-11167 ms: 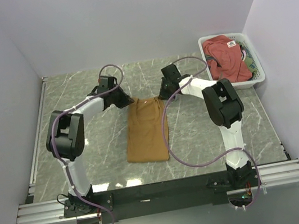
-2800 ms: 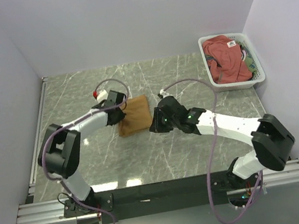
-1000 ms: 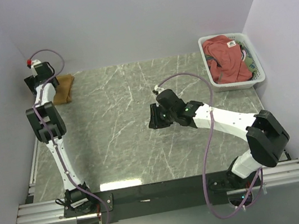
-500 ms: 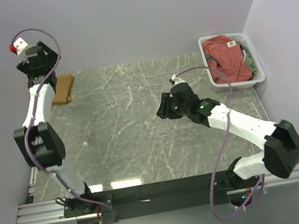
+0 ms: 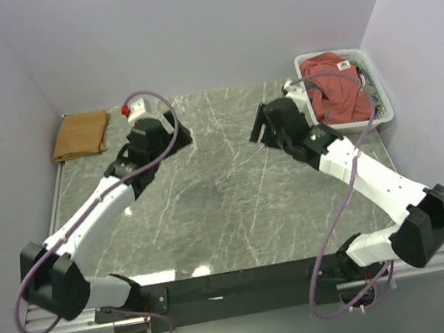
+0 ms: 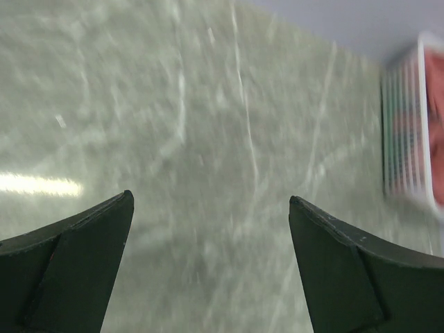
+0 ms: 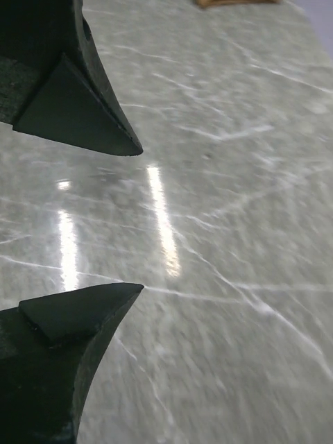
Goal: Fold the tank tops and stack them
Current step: Grab the tank top from the pile, then move the tank top to the center of the board
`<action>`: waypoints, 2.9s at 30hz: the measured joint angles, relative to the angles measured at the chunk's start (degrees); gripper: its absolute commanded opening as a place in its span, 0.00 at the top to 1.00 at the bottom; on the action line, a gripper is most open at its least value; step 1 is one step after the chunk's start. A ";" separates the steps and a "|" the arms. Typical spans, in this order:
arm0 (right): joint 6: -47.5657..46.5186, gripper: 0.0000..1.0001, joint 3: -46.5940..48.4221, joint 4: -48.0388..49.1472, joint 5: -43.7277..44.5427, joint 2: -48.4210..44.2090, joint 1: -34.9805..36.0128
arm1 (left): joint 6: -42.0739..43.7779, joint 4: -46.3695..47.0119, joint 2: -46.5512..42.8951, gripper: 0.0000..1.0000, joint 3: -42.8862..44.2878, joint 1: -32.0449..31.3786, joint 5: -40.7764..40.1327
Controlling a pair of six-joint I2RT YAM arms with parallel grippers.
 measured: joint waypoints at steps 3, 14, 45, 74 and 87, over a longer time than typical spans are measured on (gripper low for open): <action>-0.09 0.19 9.86 -4.72 2.75 6.10 -5.09 | -0.81 -2.51 -5.20 0.01 -4.61 -3.45 2.99; -0.83 0.31 43.85 -13.07 5.79 39.21 -33.53 | 1.49 -11.10 -23.12 0.01 -7.04 -11.93 10.51; -0.13 1.00 42.42 -2.21 -4.98 51.87 -43.58 | 6.60 -14.67 -24.41 0.01 -8.66 -11.93 9.31; -10.80 1.00 43.58 -4.79 1.75 6.25 -3.78 | 4.04 -11.74 -25.99 0.01 -6.25 -2.62 7.98; -5.60 0.40 -5.03 2.51 -1.05 -11.80 -2.03 | -2.27 -3.74 -24.65 0.01 -14.58 -2.43 14.03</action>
